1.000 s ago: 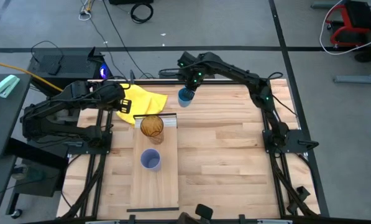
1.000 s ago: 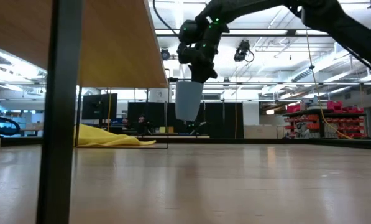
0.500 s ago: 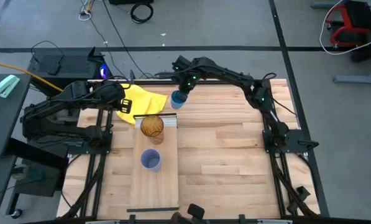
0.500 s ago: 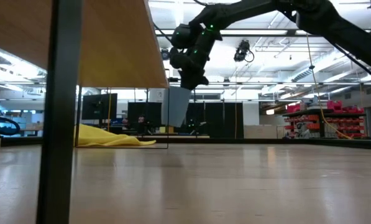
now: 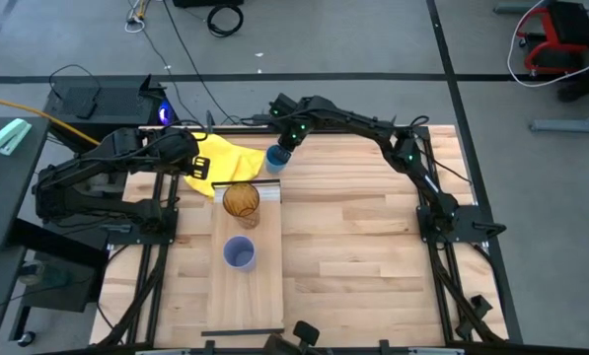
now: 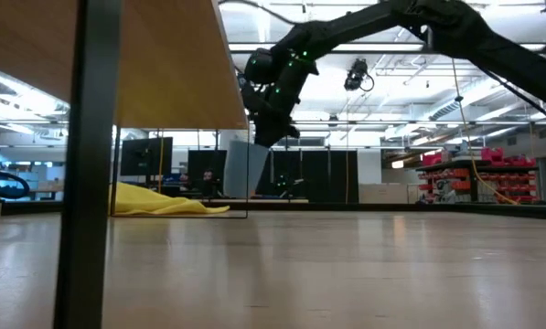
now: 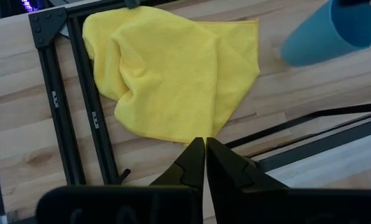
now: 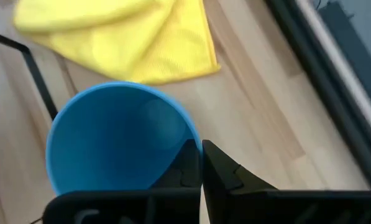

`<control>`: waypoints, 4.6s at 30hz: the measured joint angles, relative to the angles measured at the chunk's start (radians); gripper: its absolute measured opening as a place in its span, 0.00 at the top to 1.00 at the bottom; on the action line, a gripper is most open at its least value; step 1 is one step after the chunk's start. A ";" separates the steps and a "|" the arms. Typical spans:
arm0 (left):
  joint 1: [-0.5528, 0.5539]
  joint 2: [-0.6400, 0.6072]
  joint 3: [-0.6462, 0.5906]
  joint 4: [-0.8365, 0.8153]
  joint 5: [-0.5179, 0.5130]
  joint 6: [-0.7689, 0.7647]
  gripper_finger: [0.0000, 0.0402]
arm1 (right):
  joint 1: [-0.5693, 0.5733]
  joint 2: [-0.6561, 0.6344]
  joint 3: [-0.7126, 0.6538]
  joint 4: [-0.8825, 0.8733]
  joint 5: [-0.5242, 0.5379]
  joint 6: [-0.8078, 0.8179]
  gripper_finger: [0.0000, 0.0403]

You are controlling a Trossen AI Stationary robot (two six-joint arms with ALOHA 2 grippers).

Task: Stack small to large cups/mugs on shelf
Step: Put the blue cup on the shelf

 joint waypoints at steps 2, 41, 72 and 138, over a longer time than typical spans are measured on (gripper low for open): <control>0.000 0.000 0.000 0.000 0.003 -0.002 0.94 | 0.002 0.016 0.000 -0.008 0.000 0.001 0.99; 0.108 0.102 0.000 0.170 0.024 0.132 0.89 | 0.017 0.024 -0.002 0.053 0.003 0.058 0.91; 0.235 0.371 0.000 0.494 0.261 0.319 0.76 | 0.018 0.025 -0.048 0.121 -0.012 0.103 0.90; 0.189 0.539 -0.001 0.654 0.355 0.049 0.77 | -0.092 -0.874 -0.530 -0.231 0.050 -0.052 0.77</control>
